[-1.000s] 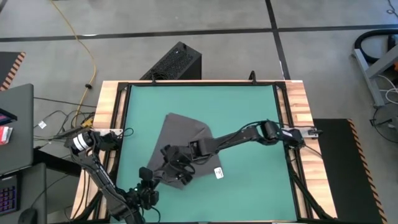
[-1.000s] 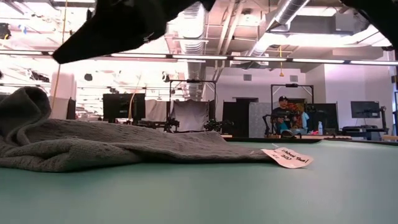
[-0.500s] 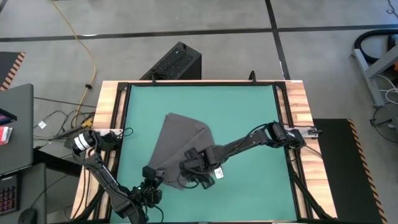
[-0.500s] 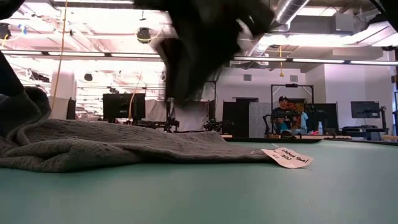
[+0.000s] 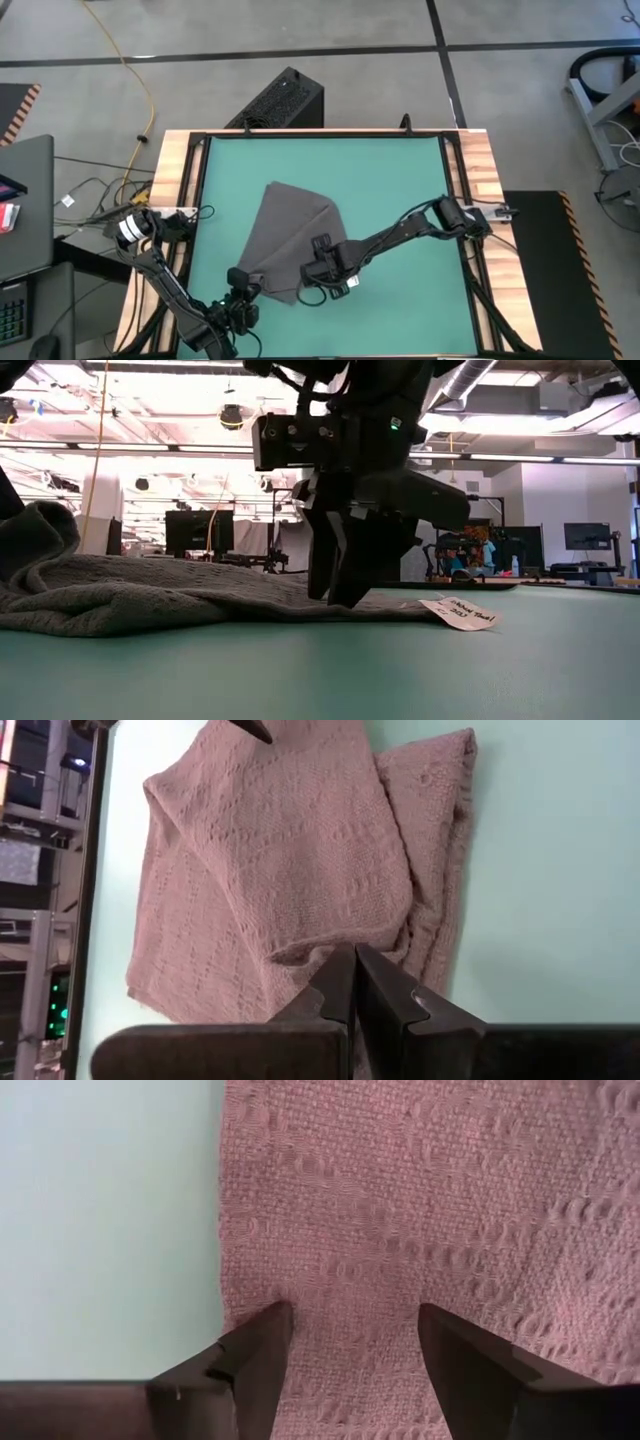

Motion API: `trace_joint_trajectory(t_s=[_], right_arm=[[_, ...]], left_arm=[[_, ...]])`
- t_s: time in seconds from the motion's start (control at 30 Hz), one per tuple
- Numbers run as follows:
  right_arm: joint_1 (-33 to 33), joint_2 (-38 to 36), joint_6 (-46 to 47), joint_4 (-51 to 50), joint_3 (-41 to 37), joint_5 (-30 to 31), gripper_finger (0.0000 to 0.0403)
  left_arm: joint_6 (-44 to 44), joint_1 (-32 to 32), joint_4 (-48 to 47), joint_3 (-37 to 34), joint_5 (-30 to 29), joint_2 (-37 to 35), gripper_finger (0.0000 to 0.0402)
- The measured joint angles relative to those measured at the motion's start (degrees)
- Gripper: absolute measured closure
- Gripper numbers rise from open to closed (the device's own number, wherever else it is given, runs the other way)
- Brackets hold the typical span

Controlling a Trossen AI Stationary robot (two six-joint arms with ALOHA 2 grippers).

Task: Roll towel
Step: Fold the gray towel

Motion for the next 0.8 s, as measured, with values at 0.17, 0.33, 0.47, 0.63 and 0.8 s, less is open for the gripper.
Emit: trace_joint_trajectory(t_s=[0.17, 0.33, 0.47, 0.63, 0.8], right_arm=[[3.0, -4.6, 0.3, -0.1, 0.1, 0.0, 0.0167], [6.1, -6.8, 3.4, 0.0, -0.8, 2.6, 0.0172], [7.7, -6.8, 5.1, 0.2, -1.9, 5.3, 0.0172], [8.5, -6.8, 7.3, -0.1, -3.3, 6.2, 0.0172], [9.6, -6.8, 9.2, -0.3, -3.6, 6.2, 0.0172]], left_arm=[[-1.1, 0.0, 0.0, 0.0, -0.3, 0.0, 0.0401], [7.7, -1.4, 4.5, 3.5, -5.3, 0.0, 0.0401], [11.8, -1.1, 14.4, 3.8, -7.6, 0.0, 0.0401], [20.6, -0.5, 31.8, 1.0, -12.0, 0.7, 0.0401], [20.5, 1.7, 37.2, -2.8, -10.4, 4.5, 0.0402]])
